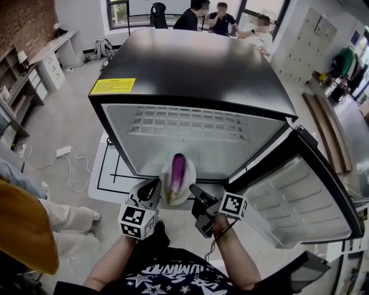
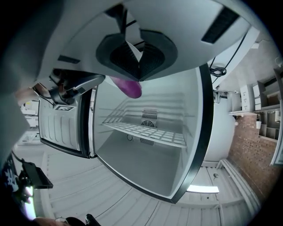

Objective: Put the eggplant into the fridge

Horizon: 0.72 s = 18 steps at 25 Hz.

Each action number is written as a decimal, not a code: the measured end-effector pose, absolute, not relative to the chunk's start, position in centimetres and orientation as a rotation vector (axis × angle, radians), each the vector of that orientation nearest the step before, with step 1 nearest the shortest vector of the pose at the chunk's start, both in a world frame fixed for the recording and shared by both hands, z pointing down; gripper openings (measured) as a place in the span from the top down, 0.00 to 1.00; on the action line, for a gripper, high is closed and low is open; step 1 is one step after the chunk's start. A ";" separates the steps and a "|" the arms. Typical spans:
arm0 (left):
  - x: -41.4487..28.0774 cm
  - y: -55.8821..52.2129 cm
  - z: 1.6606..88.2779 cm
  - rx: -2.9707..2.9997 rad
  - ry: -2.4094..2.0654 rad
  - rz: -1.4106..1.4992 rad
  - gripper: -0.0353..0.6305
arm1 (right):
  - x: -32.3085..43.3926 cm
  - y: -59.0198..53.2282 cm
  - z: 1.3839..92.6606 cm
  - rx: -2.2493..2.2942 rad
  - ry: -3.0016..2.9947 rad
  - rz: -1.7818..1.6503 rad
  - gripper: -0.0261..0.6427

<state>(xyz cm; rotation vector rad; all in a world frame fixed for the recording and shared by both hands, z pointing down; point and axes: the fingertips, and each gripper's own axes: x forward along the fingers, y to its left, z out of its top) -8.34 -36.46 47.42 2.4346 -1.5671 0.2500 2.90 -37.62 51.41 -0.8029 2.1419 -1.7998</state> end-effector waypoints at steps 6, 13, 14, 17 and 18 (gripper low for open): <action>-8.3 -39.3 48.5 2.456 -1.504 0.256 0.93 | 2.8 -39.9 53.1 -0.895 2.045 -1.786 0.93; -8.1 -41.4 49.1 2.506 -1.421 0.280 0.93 | 1.3 -41.1 54.3 -0.928 2.021 -1.801 0.93; -8.1 -41.6 49.2 2.510 -1.409 0.281 0.93 | 0.9 -41.3 54.3 -0.930 2.038 -1.803 0.93; -8.3 -42.2 49.3 2.524 -1.382 0.282 0.93 | 0.0 -42.0 54.4 -0.950 2.071 -1.796 0.93; -8.5 -42.4 49.3 2.528 -1.375 0.280 0.93 | -0.2 -42.4 54.5 -0.955 2.074 -1.791 0.93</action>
